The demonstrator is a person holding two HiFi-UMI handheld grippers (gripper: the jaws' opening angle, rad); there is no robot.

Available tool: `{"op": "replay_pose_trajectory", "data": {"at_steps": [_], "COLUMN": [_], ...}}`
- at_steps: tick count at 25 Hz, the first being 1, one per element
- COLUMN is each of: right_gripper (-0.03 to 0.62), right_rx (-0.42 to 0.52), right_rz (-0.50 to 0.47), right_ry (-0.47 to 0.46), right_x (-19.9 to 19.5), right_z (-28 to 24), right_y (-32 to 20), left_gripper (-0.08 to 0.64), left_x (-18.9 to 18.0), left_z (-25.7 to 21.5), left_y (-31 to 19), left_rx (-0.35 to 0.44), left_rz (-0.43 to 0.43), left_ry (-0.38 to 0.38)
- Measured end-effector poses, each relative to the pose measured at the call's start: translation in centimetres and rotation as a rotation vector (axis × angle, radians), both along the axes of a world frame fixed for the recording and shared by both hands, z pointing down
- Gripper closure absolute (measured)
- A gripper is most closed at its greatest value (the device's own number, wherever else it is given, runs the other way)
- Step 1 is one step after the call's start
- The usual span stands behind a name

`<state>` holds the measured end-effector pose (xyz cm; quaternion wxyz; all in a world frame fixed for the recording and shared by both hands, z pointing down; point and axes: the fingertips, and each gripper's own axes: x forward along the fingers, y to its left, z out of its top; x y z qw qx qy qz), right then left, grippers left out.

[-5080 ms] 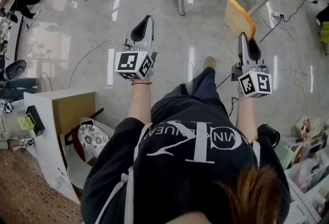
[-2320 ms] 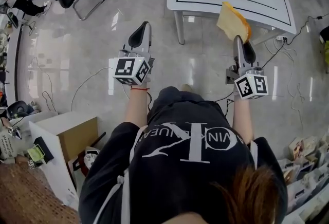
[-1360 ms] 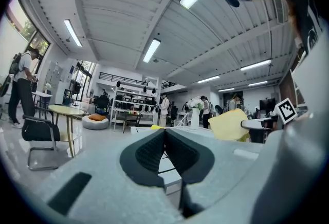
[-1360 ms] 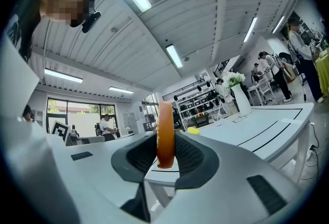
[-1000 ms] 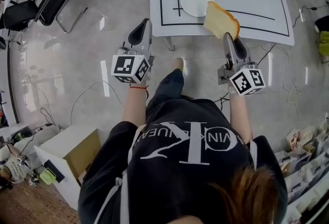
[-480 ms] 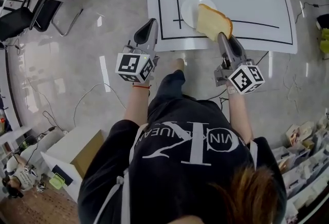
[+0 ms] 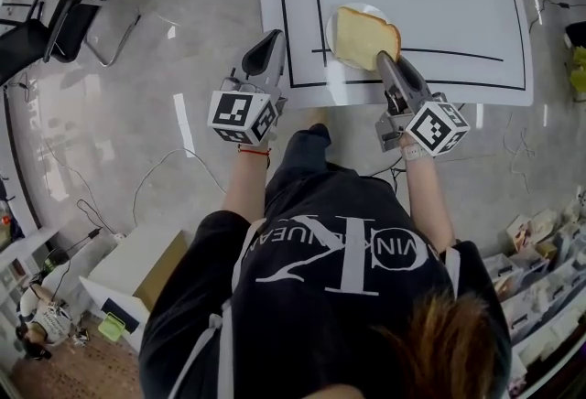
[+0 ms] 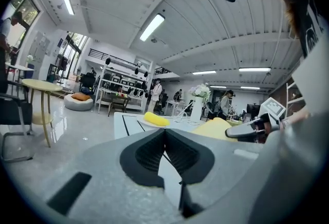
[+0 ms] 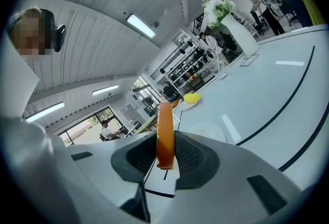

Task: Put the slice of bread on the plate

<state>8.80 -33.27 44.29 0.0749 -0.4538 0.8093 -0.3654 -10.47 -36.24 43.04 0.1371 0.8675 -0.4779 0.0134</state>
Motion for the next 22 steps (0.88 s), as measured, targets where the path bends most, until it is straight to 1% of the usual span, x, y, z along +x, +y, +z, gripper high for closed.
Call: {"op": "replay_pose_trajectory", "data": {"at_steps": [3, 6, 8, 10, 12, 15, 19, 22], "right_gripper": [0.497, 0.497, 0.497, 0.497, 0.497, 0.497, 0.495, 0.495], "right_rx": [-0.052, -0.073, -0.086, -0.104, -0.131, -0.159, -0.239, -0.235], "right_rz": [0.020, 0.021, 0.006, -0.031, -0.063, -0.080, -0.035, -0.055], "right_ry": [-0.048, -0.134, -0.203, -0.248, -0.252, -0.243, -0.188, -0.179], "right_x": [0.0, -0.1, -0.4, -1.1, -1.7, -1.6, -0.1, -0.3], "right_z": [0.6, 0.4, 0.1, -0.1, 0.5, 1.4, 3.1, 3.1], "right_y": [-0.8, -1.7, -2.0, -2.0, -2.2, -2.5, -2.7, -3.3], "left_gripper": [0.552, 0.552, 0.552, 0.552, 0.552, 0.552, 0.552, 0.552], "left_x": [-0.4, -0.5, -0.2, 0.2, 0.5, 1.0, 1.1, 1.0], "left_z": [0.4, 0.9, 1.1, 1.4, 1.6, 1.6, 1.4, 1.1], "left_y": [-0.8, -1.6, -1.6, -1.5, -1.6, -1.8, -1.8, -2.0], "left_rx": [-0.008, -0.016, -0.024, -0.034, -0.043, -0.045, -0.053, -0.051], "left_rz": [0.006, 0.008, 0.013, 0.023, 0.024, 0.019, 0.001, -0.016], "left_ry": [0.004, 0.009, 0.014, 0.015, 0.018, 0.020, 0.020, 0.020]}}
